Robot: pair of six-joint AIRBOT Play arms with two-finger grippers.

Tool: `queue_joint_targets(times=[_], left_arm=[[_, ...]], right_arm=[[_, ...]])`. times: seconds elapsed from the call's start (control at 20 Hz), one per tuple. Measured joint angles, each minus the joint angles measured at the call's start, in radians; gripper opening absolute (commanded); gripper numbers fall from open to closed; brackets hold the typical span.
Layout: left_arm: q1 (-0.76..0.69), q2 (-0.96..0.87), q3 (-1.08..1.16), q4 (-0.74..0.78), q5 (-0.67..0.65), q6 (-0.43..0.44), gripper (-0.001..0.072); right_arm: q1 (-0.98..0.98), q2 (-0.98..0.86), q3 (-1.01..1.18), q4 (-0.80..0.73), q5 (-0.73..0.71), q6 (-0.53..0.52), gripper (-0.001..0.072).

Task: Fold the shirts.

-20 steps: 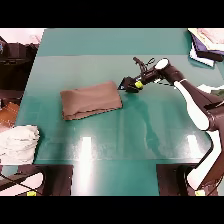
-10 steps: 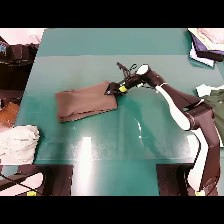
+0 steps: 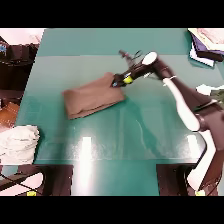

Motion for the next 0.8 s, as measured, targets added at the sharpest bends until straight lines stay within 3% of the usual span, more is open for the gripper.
queue_joint_targets(times=[0.3,0.8], left_arm=[[0.000,0.000,0.000,-0.016,-0.002,0.005,0.0027],[0.000,0.000,0.000,-0.152,0.002,0.005,0.0027]], right_arm=[[-0.340,0.220,0.005,-0.186,0.098,0.036,0.0018],[-0.918,0.360,0.006,-0.233,0.150,0.051,0.0018]])
